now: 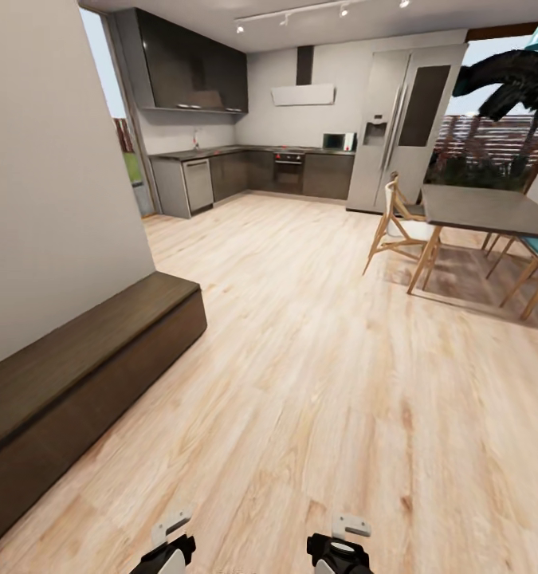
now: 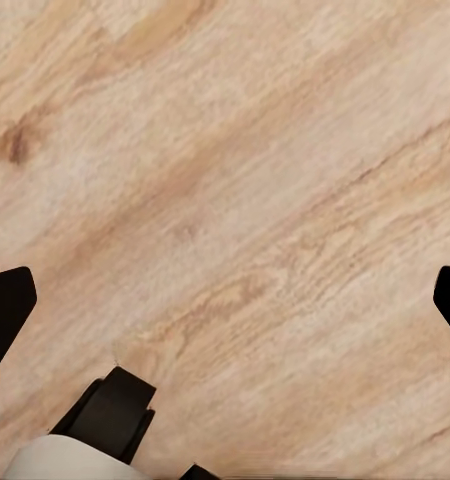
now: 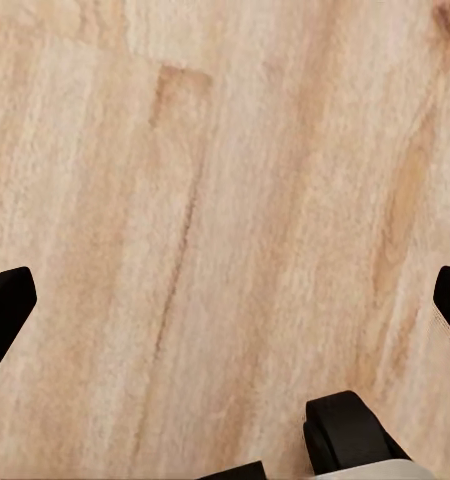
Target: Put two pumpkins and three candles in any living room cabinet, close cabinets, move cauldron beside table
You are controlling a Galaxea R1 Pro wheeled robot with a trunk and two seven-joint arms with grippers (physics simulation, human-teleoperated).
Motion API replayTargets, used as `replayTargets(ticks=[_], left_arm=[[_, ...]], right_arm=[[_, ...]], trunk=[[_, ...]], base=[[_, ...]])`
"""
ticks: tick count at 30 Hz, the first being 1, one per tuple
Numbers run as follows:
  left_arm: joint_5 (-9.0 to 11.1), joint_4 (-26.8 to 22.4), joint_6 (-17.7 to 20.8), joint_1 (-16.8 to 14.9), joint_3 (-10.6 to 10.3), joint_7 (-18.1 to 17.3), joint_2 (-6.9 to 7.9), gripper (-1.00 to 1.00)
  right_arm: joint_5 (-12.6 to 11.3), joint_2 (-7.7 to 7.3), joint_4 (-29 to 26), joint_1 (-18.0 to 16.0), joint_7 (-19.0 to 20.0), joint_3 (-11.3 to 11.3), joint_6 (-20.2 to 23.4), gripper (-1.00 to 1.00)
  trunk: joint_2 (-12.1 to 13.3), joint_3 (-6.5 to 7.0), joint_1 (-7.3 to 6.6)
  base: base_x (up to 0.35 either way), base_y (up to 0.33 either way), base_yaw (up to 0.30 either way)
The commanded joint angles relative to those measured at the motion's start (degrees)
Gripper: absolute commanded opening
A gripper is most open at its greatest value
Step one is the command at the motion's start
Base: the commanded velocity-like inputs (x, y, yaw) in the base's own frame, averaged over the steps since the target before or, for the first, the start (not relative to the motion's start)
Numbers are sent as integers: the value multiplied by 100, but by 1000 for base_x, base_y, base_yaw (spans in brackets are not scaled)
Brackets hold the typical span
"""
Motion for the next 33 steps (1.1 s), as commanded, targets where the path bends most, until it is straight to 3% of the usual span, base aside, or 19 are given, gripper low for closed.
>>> replayTargets(ticks=[1, 33], left_arm=[[23, -11, 29, -3, -48, 50, 4, 100], [23, -10, 29, -3, -38, 47, -4, 100]], right_arm=[[-17, -7, -11, -4, -39, 26, 32, 100], [-11, -10, -11, -4, -39, 30, 29, 100]], trunk=[[-3, -8, -1], [-3, -103, -1]], base=[[0, -197, 294], [0, -160, 293]])
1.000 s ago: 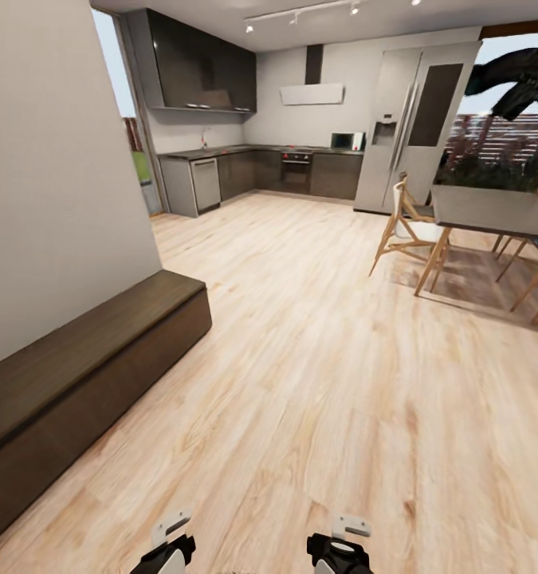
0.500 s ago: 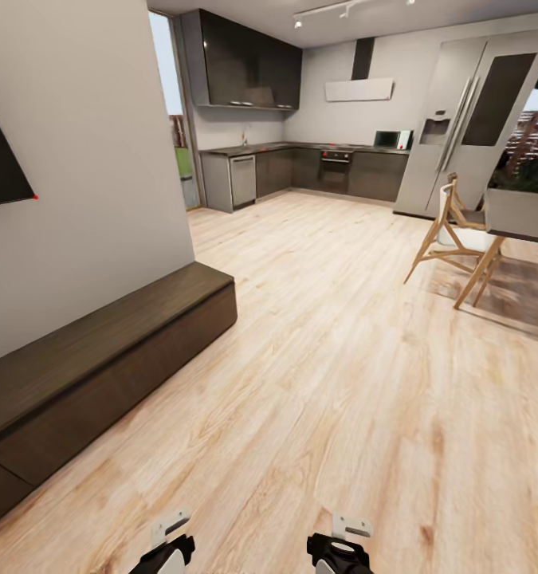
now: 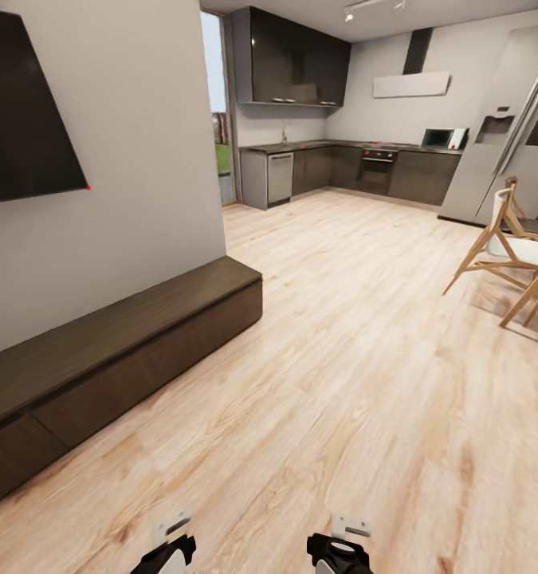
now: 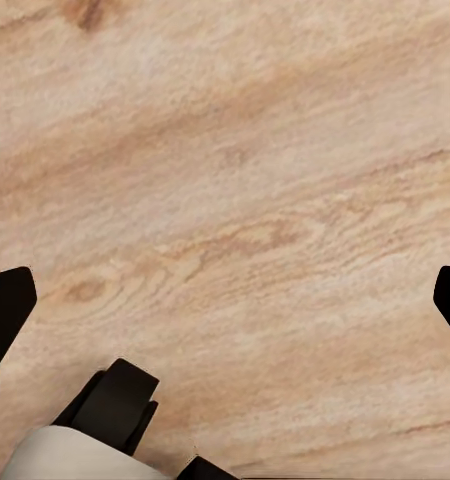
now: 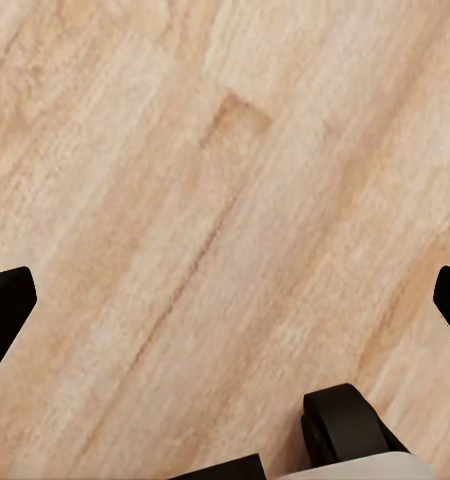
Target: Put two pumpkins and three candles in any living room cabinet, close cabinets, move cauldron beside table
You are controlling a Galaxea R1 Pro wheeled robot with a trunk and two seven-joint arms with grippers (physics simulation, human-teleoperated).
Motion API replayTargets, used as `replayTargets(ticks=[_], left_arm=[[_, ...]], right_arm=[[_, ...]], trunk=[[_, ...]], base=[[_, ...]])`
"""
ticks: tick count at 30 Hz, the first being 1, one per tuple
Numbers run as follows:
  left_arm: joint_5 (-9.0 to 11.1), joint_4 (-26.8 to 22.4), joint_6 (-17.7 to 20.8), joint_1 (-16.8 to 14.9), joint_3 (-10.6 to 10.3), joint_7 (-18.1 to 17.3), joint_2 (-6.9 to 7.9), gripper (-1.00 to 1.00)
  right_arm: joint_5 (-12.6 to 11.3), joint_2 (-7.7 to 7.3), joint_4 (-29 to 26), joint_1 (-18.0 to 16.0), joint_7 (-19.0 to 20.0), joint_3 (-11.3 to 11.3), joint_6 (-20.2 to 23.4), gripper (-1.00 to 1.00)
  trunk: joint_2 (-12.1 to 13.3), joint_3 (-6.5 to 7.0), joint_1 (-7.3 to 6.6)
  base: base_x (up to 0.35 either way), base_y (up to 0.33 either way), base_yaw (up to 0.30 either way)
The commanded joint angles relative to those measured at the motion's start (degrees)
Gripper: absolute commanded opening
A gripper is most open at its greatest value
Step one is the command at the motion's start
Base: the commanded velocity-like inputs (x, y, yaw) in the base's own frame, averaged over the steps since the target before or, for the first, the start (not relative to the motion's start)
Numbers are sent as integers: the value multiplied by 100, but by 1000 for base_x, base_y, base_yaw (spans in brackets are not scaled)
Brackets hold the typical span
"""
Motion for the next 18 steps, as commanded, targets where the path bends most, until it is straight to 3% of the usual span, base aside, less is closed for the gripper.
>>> replayTargets(ticks=[1, 18], left_arm=[[23, -11, 29, -3, -48, 50, 4, 100], [23, -12, 29, -3, -42, 45, 3, 100]], right_arm=[[-16, -5, -11, -4, -40, 27, 32, 100], [11, 3, -11, -4, -46, 149, 25, 100]], trunk=[[-2, -8, -1], [-2, -59, -1]], base=[[0, -159, 293], [0, -183, 293]])
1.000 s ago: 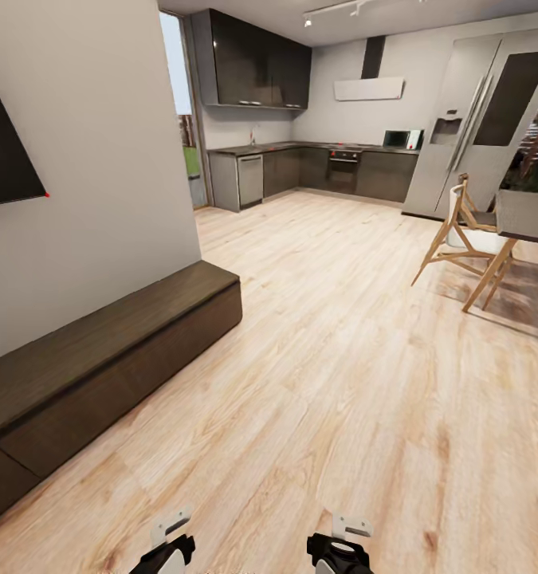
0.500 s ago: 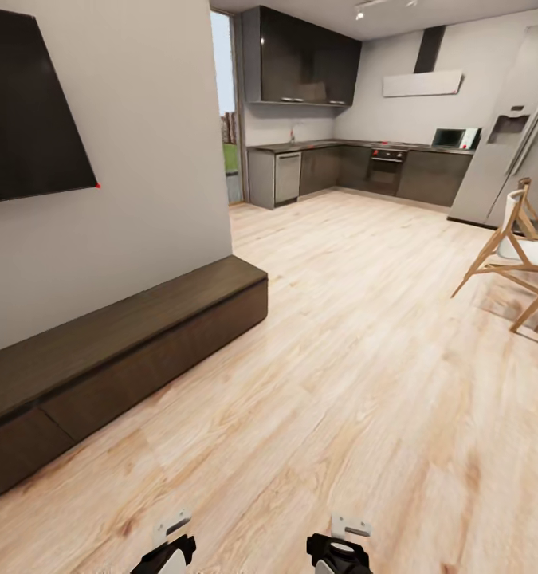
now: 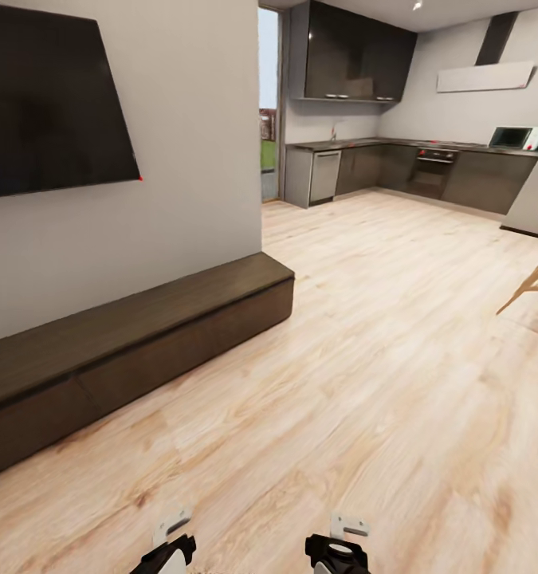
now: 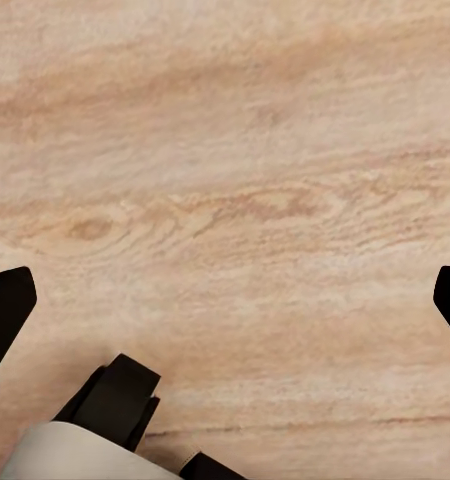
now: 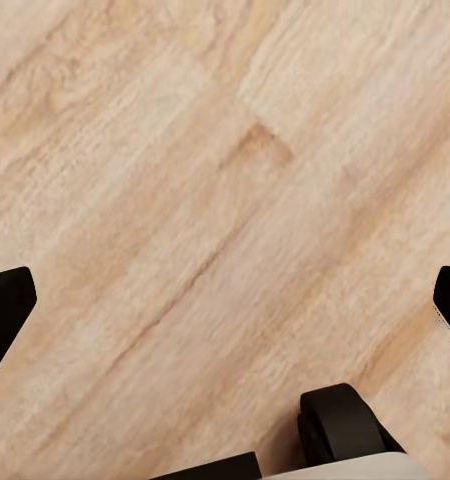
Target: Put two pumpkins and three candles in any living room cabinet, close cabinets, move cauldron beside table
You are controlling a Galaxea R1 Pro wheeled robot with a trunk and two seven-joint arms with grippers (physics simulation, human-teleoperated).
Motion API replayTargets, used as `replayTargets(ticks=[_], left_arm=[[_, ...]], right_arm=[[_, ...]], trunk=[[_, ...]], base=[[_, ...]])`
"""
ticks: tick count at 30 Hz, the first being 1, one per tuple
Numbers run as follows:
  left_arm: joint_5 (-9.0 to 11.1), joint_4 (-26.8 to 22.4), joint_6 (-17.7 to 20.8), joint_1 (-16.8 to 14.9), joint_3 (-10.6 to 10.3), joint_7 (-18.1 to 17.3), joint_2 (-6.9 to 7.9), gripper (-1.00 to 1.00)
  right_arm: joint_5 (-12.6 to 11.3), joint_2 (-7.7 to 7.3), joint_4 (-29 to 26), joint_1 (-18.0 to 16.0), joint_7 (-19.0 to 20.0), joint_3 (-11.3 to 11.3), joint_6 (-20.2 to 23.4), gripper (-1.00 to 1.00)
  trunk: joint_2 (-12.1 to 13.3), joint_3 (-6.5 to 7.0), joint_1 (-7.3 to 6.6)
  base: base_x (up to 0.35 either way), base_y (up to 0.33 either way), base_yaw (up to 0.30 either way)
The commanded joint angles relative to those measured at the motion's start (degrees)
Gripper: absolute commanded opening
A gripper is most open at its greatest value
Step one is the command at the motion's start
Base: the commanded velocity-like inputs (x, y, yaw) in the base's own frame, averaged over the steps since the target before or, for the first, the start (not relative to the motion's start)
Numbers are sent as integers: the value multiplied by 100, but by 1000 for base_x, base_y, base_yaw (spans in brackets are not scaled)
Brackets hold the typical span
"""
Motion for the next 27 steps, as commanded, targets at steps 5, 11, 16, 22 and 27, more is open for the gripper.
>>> replayTargets(ticks=[5, 11, 16, 22, 27], left_arm=[[23, -11, 29, -3, -47, 55, 4, 100], [23, -11, 29, -3, -48, 56, 4, 100], [23, -11, 29, -3, -47, 56, 4, 100], [25, -11, 22, -3, -47, 54, 6, 100], [29, -4, 20, -3, -47, 53, 12, 100]], right_arm=[[-16, -6, -11, -4, -40, 29, 32, 100], [-16, -9, -11, -4, -40, 29, 32, 100], [-16, -9, -11, -4, -40, 29, 32, 100], [-16, -9, -11, -4, -40, 29, 32, 100], [-16, -13, -11, -4, -40, 29, 32, 100]], trunk=[[-2, -20, -1], [-2, -38, -1], [-2, -53, -1], [-2, -70, -1], [-2, -85, -1]], base=[[100, -186, 293], [174, -165, 293], [59, -97, 293], [6, -10, 293], [0, -1, 293]])
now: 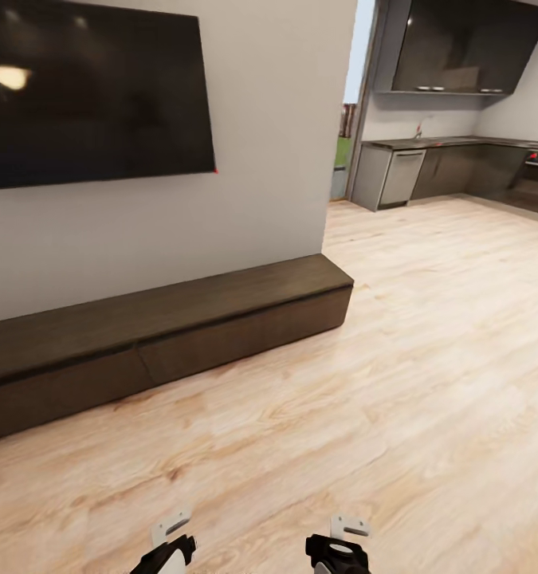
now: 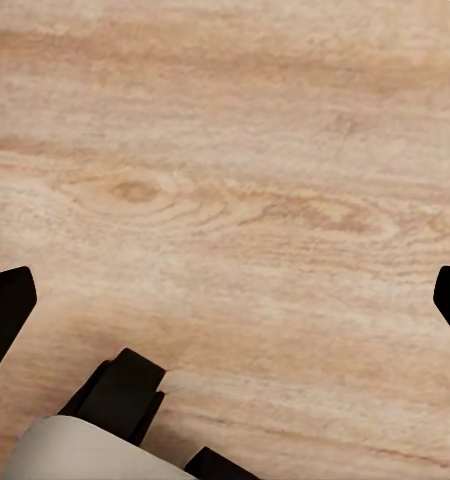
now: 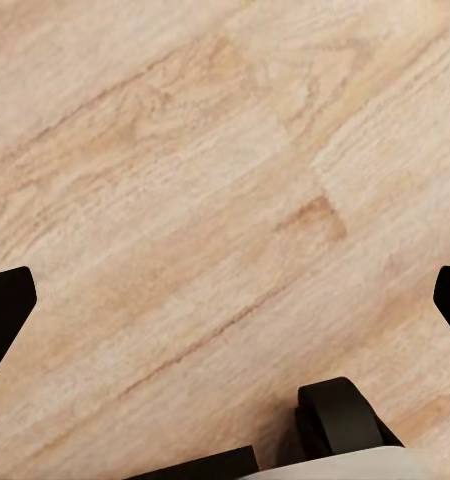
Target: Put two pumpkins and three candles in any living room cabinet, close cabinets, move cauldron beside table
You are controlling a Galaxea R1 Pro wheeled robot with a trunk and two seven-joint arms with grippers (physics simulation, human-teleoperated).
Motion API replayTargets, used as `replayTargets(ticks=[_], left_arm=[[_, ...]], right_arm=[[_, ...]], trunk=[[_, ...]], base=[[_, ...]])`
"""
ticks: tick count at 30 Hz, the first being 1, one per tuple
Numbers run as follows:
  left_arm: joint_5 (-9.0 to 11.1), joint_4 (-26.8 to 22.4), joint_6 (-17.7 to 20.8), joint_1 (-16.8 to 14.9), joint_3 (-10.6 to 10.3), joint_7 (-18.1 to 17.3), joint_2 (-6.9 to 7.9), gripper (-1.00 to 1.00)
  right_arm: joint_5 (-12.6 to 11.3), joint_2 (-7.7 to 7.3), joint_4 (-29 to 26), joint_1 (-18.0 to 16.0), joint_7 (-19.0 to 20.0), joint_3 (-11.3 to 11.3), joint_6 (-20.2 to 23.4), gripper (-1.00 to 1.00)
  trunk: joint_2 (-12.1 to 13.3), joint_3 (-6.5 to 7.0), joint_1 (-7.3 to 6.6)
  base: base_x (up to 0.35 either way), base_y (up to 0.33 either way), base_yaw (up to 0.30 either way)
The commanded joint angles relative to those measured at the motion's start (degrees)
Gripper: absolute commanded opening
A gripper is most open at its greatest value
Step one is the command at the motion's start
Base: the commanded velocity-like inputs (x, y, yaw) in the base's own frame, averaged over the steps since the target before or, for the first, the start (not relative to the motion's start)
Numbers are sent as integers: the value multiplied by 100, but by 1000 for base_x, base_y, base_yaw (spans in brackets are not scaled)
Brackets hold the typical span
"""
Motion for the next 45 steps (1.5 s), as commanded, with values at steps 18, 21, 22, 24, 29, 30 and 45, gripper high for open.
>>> replayTargets(ticks=[18, 21, 22, 24, 29, 30, 45], left_arm=[[24, -8, 29, -3, -50, 44, 5, 100], [23, -9, 29, -3, -48, 46, 5, 100], [25, -9, 29, -3, -48, 44, 5, 100], [22, -9, 29, -3, -48, 44, 5, 100], [18, -9, 28, -3, -52, 43, 5, 100], [18, -8, 28, -3, -53, 43, 5, 100], [16, 30, 16, -3, -57, 42, 5, 100]], right_arm=[[-17, -5, -11, -5, -42, 27, 32, 100], [-17, -5, -11, -5, -42, 31, 32, 100], [-17, -5, -11, -5, -42, 34, 32, 100], [-17, -7, -11, -5, -42, 30, 32, 100], [-10, -26, -11, -5, -39, 27, 32, 100], [-10, -34, -11, -5, -38, 25, 32, 100], [-8, -76, -11, -5, -33, 18, 32, 100]], trunk=[[-2, -58, -1], [-2, -67, -1], [-2, -70, -1], [-2, -76, -1], [-2, -91, -1], [-2, -94, -1], [-2, -118, -1]], base=[[0, 0, 293], [43, 0, 293], [114, 0, 293], [152, 0, 293], [143, -2, 293], [60, -27, 294], [20, -174, 155]])
